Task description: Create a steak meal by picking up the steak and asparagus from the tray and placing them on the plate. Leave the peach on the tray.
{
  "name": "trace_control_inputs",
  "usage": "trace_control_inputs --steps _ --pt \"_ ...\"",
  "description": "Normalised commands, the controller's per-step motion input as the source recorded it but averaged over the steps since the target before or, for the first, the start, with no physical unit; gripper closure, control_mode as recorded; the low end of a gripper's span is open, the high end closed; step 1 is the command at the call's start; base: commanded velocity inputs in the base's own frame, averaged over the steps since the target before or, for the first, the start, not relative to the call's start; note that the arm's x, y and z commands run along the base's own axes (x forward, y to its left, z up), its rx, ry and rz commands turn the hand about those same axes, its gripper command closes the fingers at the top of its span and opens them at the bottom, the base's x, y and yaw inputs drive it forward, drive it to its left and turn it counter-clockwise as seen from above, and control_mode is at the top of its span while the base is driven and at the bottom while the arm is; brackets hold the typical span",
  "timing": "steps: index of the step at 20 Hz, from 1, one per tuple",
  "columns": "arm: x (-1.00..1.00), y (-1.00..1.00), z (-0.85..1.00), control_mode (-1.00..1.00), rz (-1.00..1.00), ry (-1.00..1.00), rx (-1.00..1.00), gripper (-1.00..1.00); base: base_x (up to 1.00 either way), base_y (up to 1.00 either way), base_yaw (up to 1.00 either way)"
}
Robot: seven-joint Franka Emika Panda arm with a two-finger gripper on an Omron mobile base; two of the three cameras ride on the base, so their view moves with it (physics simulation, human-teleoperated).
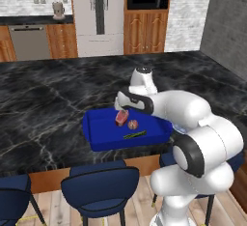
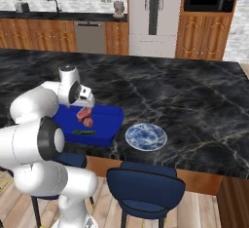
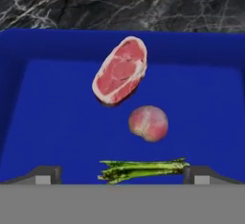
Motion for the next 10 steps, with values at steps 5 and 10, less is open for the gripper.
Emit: trace_control_inputs --steps 5,10 --pt "0.26 0.00 -0.36 -1.00 -0.03 0.00 0.00 -1.00 0.00 0.00 0.00" --pt "0.35 0.06 -0.32 -1.00 0.00 0.00 0.00 -1.00 0.00 0.00 0.00"
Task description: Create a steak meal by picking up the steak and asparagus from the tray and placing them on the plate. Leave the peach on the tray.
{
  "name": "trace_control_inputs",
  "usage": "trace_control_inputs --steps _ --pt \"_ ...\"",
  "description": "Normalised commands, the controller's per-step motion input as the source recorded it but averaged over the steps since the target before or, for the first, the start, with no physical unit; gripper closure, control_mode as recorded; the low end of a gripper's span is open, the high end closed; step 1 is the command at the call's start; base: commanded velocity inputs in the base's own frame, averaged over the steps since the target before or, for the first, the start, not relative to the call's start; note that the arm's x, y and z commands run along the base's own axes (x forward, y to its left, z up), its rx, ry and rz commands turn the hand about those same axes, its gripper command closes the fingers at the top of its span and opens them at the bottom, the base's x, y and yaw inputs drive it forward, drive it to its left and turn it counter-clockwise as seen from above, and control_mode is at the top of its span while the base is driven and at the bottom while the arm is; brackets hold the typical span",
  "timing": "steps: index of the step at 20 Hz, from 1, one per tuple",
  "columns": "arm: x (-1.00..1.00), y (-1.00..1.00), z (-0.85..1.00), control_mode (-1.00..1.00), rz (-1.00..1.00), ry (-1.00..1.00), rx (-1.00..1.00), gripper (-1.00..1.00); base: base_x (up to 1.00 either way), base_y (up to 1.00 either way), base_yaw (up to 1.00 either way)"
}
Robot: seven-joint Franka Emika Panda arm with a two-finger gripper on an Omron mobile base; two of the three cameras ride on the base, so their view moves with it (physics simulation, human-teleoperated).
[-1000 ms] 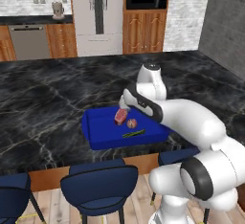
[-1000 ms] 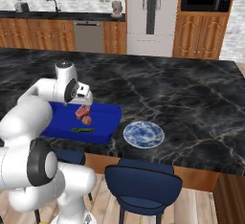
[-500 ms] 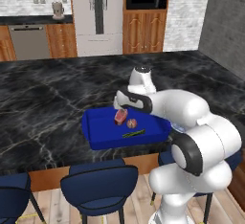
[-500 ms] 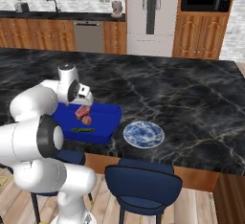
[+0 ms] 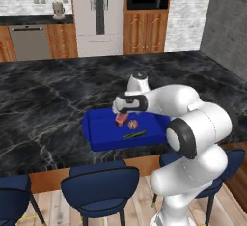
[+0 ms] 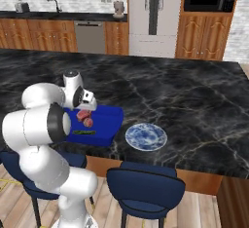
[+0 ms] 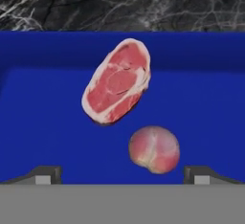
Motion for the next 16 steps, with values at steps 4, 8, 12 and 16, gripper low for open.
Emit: trace_control_inputs --steps 4,8,12,16 --pt "0.37 0.05 -0.31 -1.00 0.00 0.00 0.00 -1.00 0.00 0.00 0.00" --pt "0.39 0.12 -0.27 -1.00 -0.01 0.00 0.00 -1.00 0.00 0.00 0.00" --pt "0.39 0.16 -0.24 -1.00 -0.02 0.00 0.00 -1.00 0.00 0.00 0.00" --pt "0.29 0.02 -0.29 -1.00 -0.02 0.00 0.00 -1.00 0.00 0.00 0.00"
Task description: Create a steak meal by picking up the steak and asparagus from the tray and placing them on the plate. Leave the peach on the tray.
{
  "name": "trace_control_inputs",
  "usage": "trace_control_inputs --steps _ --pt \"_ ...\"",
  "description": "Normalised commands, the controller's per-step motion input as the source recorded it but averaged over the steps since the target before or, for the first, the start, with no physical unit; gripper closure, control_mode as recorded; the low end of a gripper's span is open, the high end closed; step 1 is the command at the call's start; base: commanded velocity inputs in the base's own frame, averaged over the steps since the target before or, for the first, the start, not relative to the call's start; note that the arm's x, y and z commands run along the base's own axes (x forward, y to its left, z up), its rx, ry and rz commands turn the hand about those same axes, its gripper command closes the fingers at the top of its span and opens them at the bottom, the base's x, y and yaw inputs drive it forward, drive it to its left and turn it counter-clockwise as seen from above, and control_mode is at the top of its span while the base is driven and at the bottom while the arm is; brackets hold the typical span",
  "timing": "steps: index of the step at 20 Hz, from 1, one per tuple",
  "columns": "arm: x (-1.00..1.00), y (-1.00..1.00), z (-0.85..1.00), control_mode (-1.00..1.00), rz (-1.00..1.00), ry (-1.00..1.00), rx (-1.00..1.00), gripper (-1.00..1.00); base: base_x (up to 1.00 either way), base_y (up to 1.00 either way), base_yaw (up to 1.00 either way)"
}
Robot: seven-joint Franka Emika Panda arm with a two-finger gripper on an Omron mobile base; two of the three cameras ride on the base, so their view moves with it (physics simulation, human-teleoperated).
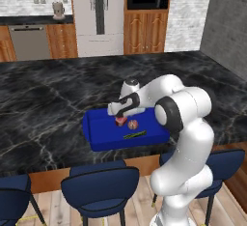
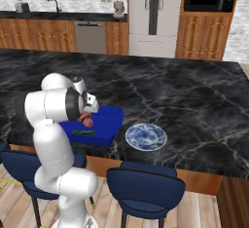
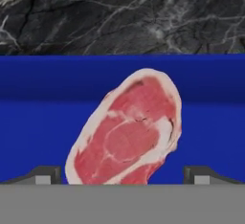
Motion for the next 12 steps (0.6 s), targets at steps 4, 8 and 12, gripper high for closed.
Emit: trace_control_inputs --steps 4,8,12 --pt "0.32 0.04 -0.28 -1.00 -0.02 0.00 0.00 -1.00 0.00 0.00 0.00" --pt "0.34 0.12 -0.24 -1.00 -0.02 0.00 0.00 -1.00 0.00 0.00 0.00" --pt "0.25 0.07 -0.28 -1.00 -0.03 0.00 0.00 -1.00 0.00 0.00 0.00"
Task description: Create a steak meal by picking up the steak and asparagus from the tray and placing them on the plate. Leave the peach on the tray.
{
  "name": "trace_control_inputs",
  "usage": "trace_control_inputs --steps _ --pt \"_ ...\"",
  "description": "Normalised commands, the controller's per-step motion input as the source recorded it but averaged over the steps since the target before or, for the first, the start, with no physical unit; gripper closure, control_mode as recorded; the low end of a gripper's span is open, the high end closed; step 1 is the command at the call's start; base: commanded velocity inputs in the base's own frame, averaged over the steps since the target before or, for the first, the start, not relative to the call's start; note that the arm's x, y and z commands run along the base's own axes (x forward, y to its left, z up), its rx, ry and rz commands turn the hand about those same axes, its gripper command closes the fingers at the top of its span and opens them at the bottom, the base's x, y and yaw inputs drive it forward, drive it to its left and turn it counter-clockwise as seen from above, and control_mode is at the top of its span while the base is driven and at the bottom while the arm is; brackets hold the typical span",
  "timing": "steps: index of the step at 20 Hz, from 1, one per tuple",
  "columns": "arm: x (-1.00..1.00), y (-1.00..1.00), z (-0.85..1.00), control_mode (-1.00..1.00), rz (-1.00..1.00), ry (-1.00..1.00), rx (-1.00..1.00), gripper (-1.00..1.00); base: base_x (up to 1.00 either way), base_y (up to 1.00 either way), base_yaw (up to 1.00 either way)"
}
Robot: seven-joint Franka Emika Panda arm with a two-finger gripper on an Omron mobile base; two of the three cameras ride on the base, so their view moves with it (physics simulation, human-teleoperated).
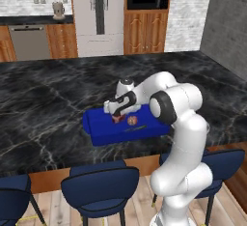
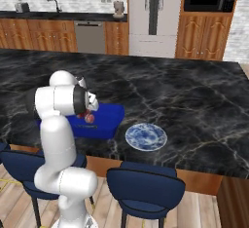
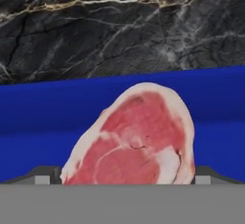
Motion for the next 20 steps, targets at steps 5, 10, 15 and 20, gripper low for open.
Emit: trace_control_inputs --steps 5,10,15,20 --pt "-0.07 0.00 -0.60 -1.00 -0.03 -0.06 0.00 1.00 0.00 0.00 0.00" --pt "-0.36 -0.08 0.04 -1.00 -0.02 -0.23 0.08 1.00 0.00 0.00 0.00" --pt "-0.46 -0.28 0.72 -1.00 -0.06 -0.19 0.14 1.00 0.00 0.00 0.00" --pt "-0.46 -0.42 0.88 -1.00 -0.07 -0.11 0.14 1.00 0.00 0.00 0.00"
